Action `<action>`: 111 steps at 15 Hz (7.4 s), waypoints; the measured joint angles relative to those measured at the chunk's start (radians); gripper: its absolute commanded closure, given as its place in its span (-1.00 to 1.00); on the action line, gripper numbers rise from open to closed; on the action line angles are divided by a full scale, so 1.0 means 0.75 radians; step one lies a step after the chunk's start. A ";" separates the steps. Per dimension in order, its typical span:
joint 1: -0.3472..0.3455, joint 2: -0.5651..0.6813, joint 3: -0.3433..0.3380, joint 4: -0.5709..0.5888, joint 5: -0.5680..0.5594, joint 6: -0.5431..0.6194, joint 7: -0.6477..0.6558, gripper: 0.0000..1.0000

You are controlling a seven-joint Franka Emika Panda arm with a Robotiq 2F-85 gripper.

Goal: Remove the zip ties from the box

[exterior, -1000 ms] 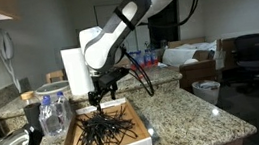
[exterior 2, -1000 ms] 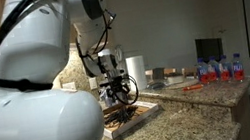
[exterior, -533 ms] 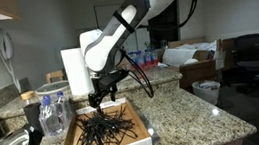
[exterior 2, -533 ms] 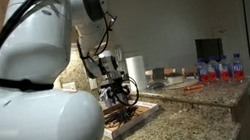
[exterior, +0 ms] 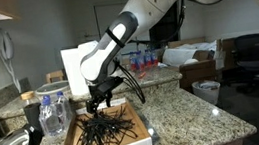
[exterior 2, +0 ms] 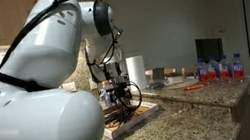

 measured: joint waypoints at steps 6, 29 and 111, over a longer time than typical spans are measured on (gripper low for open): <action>0.026 0.169 -0.020 0.175 0.000 -0.011 -0.024 -1.00; 0.074 0.297 -0.028 0.414 0.099 -0.272 -0.030 0.84; -0.498 -0.694 -0.386 -0.882 0.740 0.077 -0.008 0.84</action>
